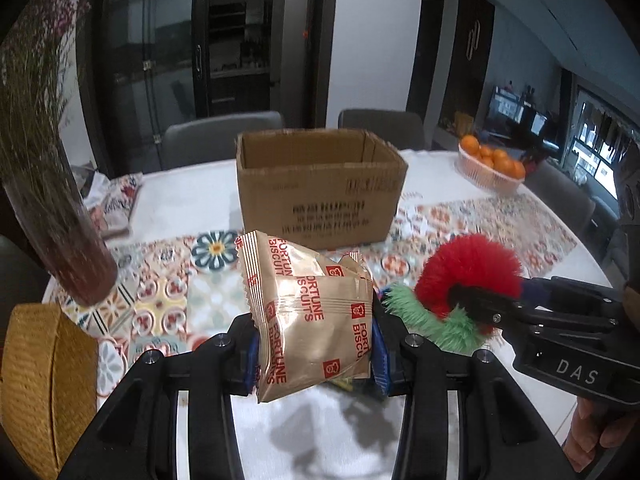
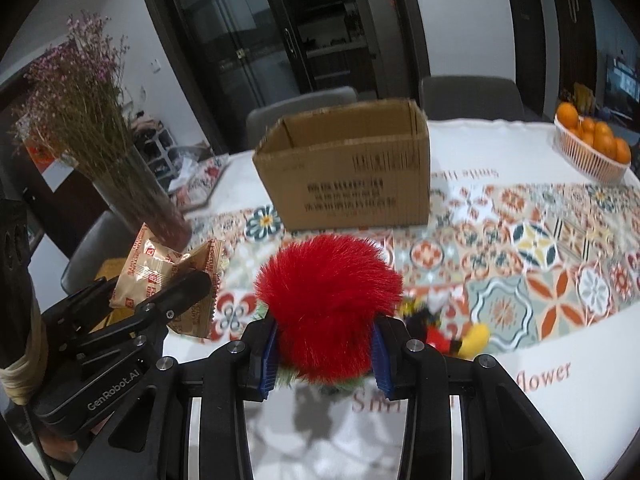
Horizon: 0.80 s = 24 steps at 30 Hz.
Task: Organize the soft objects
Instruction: 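Lift the biscuit packet and red pompom and carry both over the cardboard box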
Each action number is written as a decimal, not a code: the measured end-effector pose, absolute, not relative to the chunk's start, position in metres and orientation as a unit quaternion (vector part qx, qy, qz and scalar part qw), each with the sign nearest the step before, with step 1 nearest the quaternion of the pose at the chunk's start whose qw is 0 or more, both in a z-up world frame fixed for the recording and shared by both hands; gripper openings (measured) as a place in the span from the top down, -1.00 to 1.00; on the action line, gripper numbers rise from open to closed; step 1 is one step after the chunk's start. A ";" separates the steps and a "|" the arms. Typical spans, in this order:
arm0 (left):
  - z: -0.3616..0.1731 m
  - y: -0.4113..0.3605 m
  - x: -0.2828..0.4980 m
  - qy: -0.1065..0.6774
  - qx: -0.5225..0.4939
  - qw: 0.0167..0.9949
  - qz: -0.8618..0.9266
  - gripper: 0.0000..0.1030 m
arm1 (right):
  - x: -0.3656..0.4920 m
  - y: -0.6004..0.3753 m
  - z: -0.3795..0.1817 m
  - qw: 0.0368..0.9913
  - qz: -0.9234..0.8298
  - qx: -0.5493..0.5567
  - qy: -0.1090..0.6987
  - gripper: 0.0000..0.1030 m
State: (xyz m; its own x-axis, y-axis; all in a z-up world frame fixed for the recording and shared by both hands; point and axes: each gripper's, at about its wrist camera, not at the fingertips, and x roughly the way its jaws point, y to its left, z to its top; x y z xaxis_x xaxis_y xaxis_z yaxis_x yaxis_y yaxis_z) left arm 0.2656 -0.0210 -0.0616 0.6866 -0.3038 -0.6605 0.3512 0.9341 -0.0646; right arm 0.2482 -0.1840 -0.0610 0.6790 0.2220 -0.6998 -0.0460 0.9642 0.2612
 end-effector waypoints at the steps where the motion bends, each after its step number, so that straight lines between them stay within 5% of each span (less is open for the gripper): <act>1: -0.059 -0.022 0.267 0.349 0.035 0.919 -0.177 0.17 | 0.250 -0.185 -0.058 0.911 0.075 0.111 0.389 0.24; 24: -0.010 -0.047 0.343 0.299 0.017 0.943 -0.147 0.17 | 0.326 -0.213 0.000 0.945 0.079 0.103 0.301 0.24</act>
